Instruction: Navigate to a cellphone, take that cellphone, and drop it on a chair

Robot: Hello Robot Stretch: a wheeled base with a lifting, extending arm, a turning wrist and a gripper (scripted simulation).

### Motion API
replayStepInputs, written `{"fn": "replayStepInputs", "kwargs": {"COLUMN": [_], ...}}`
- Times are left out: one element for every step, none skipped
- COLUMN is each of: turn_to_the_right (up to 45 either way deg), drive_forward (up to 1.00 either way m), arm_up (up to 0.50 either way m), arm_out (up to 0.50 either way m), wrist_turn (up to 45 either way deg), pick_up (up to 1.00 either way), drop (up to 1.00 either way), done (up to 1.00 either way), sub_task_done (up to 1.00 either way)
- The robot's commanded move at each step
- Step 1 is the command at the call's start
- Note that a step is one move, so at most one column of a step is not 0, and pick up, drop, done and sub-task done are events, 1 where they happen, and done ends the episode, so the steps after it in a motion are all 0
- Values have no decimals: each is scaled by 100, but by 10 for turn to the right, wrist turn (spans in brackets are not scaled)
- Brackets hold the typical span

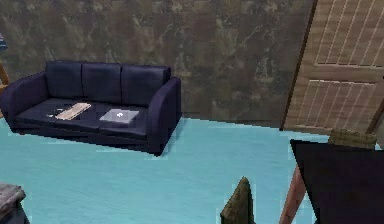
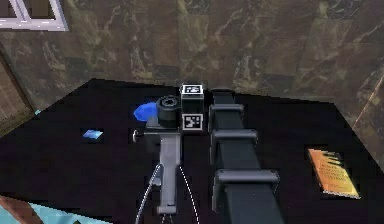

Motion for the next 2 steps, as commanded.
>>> {"fn": "replayStepInputs", "kwargs": {"turn_to_the_right": [0, 0], "drive_forward": [0, 0], "arm_up": [0, 0], "arm_out": [0, 0], "wrist_turn": [450, 450], "pick_up": [0, 0], "drop": [0, 0], "done": [0, 0], "sub_task_done": [0, 0]}}
